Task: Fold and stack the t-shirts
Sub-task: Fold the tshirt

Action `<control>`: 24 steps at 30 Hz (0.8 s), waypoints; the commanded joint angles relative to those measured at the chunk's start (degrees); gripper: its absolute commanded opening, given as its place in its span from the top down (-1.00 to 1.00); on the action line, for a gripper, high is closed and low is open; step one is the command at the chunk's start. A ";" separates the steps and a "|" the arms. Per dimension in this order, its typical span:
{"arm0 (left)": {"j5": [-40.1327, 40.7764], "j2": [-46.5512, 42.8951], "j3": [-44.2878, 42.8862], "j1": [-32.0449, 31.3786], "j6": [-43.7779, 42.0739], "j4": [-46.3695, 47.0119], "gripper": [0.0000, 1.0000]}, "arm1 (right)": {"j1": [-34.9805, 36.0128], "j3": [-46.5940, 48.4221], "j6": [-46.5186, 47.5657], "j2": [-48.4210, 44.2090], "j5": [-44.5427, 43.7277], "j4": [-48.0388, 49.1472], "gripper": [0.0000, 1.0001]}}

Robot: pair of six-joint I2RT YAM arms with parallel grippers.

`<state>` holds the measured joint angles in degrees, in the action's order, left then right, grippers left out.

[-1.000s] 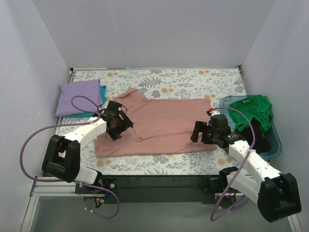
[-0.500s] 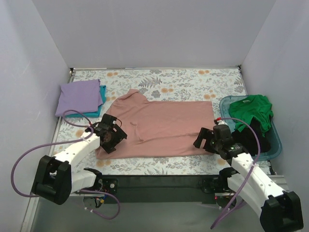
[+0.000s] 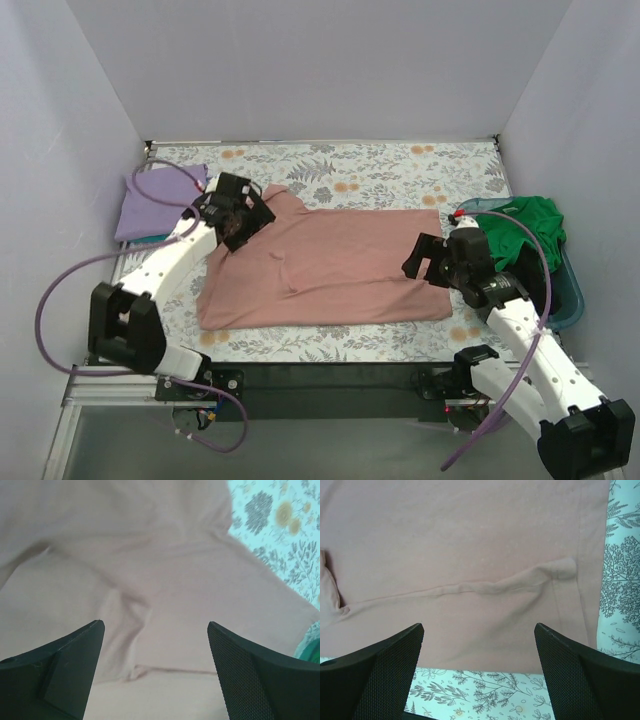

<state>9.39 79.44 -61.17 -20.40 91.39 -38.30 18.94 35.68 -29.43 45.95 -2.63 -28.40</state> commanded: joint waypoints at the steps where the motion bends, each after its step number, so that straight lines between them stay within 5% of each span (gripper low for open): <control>1: -0.60 14.19 -10.00 0.54 -8.85 2.71 -0.67 | 0.22 3.94 3.41 4.04 -0.44 2.12 -0.97; 8: 0.19 36.72 -36.61 2.82 -13.26 -2.38 -0.55 | 0.05 4.66 5.43 9.58 -1.23 5.19 -0.97; 24: 7.05 52.05 -49.31 4.58 0.62 -1.95 -0.53 | -0.13 3.17 7.19 11.35 -1.23 7.13 -0.97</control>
<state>13.50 131.96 -108.33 -16.64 89.03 -40.29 18.87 38.48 -23.51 58.15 -3.05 -23.70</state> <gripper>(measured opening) 0.766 0.984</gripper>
